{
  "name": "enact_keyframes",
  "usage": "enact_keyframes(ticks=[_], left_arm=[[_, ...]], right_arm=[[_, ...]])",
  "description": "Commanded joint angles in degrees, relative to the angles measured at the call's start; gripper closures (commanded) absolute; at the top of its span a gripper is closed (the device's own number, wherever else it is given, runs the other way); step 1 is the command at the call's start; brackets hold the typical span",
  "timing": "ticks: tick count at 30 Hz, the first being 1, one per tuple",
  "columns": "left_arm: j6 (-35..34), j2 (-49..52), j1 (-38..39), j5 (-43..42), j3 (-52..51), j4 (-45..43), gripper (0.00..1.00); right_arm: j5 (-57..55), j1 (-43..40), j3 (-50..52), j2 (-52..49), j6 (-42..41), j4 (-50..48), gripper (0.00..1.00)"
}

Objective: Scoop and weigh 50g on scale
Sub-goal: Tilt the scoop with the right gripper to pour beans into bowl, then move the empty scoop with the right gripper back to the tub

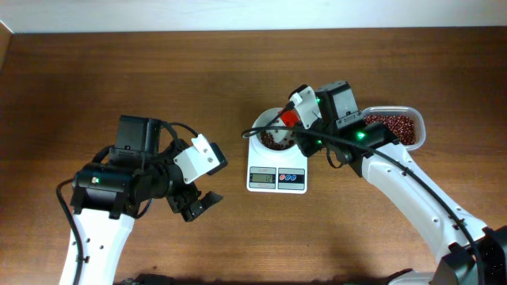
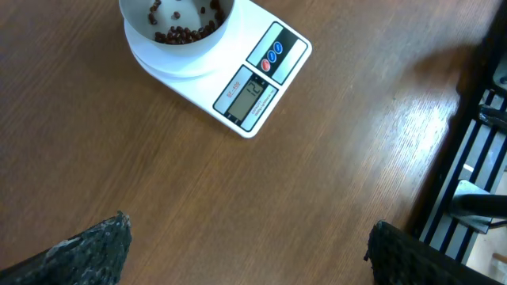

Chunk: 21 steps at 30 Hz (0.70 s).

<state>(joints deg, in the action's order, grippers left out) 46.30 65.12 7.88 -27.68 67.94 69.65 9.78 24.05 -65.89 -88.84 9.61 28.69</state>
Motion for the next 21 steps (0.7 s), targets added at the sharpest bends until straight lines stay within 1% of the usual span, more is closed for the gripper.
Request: enact_keyframes(ticks=[1, 3, 8, 14, 18, 21], left_arm=[[0.96, -0.48, -0.28, -1.03, 1.20, 0.11, 0.01], [0.96, -0.48, -0.28, -1.01, 1.20, 0.11, 0.01], [0.96, -0.48, -0.28, -1.03, 1.20, 0.11, 0.01], [0.96, -0.48, -0.28, -1.01, 1.20, 0.11, 0.01], [0.98, -0.48, -0.28, -1.03, 1.20, 0.11, 0.01], [0.96, -0.48, -0.28, -1.03, 1.20, 0.11, 0.01]], right_arm=[[-0.39, 1.18, -0.83, 1.53, 1.86, 0.00, 0.96], [-3.65, 1.46, -0.83, 1.53, 1.99, -0.17, 0.96], [-0.57, 1.49, -0.83, 1.53, 1.99, -0.20, 0.96], [-1.42, 1.49, -0.83, 1.53, 1.90, -0.22, 0.96], [-1.22, 0.63, -1.46, 3.21, -4.17, -1.60, 0.96], [-1.49, -0.20, -2.36, 5.51, -4.28, -1.44, 0.96]])
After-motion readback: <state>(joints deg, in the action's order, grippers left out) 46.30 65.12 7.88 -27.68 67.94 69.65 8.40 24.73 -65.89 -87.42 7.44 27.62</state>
